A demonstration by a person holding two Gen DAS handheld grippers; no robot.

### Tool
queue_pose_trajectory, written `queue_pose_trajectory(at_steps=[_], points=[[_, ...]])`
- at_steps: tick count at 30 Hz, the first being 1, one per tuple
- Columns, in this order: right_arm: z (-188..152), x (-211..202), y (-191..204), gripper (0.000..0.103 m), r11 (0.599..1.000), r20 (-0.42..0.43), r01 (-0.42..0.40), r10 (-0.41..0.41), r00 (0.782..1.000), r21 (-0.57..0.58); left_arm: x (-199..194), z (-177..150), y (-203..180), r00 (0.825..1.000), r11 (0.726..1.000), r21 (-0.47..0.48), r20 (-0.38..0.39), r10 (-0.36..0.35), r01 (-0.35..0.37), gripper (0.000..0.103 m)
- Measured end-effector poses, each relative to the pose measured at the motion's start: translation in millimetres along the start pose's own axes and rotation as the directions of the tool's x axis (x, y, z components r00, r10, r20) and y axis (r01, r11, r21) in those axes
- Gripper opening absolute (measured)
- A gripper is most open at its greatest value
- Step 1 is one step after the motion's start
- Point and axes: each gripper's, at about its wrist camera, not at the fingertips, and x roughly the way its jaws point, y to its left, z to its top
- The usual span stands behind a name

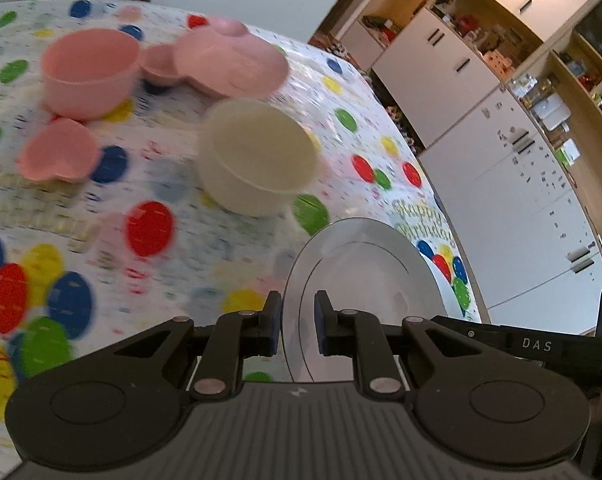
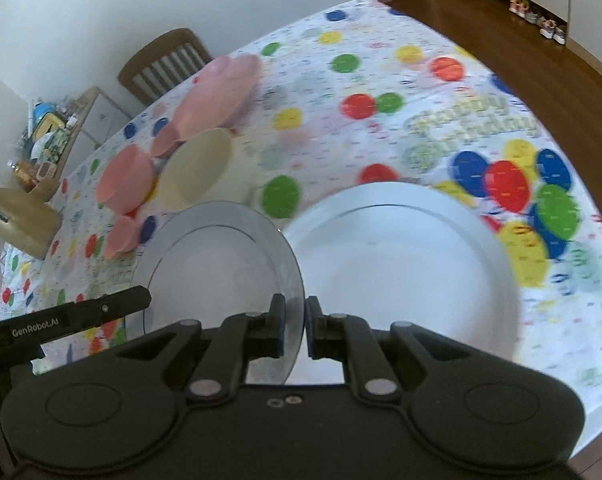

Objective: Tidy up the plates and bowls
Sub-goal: 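Lift the second white plate with both grippers and carry it over the first plate, then lower the plate onto the first white plate and open both grippers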

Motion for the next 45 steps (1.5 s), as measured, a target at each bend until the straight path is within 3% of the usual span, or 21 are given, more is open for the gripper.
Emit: queue_pose_trajectory(at_steps=[7,17,32,45], points=[[5,-6,-52,0.009,1.000,-0.021,0.008,-0.008,1.000,0.019,34,-11,-38,0.999,1.000,0.004,-0.037,0.016,-0.016,0.017],[15,1,-95,0.009,1.000,-0.061,0.003,-0.003,0.998,0.002,66,-23,-65,0.996,0.998,0.006,-0.072,0.060,-0.060,0.017],[25,11,-112,0.008,0.999,-0.101,-0.021,0.018,0.995,-0.034,86,-29,-73,0.987,0.992,-0.005,-0.105,0.124,-0.126,0.017],[27,15,-124,0.007,0.998,-0.116,-0.062,0.060,0.991,-0.009,91,-27,-75,0.984,0.990,-0.021,-0.115,0.135,-0.138,0.017]])
